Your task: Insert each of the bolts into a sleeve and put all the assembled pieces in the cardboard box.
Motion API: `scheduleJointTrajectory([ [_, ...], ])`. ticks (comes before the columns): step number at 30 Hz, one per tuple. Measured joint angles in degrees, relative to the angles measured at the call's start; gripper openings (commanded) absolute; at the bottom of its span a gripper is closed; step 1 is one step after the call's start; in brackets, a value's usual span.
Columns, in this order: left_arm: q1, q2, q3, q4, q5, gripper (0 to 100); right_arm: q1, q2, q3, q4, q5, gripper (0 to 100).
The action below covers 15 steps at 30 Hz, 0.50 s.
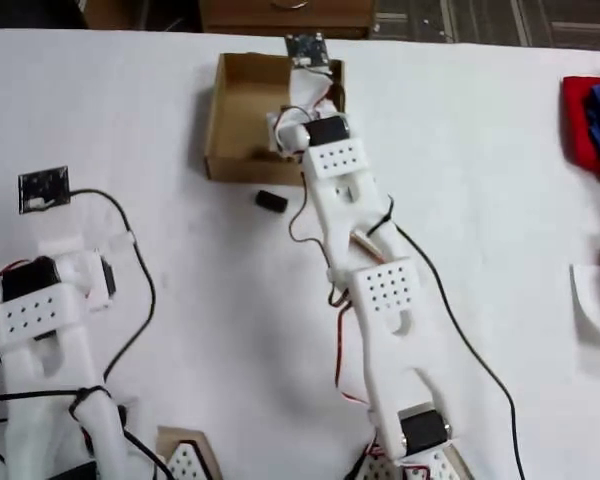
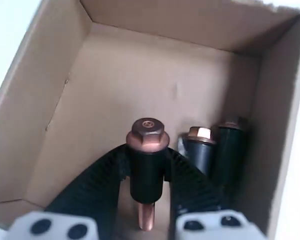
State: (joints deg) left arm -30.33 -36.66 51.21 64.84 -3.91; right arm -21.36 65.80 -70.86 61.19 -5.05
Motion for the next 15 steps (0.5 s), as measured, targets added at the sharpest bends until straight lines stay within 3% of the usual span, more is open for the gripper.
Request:
scheduleJointTrajectory([
  [15, 0.09, 0.00, 0.00, 0.00, 0.00, 7, -0.09, 0.35, 0.00, 0.70, -0.26, 2.2],
])
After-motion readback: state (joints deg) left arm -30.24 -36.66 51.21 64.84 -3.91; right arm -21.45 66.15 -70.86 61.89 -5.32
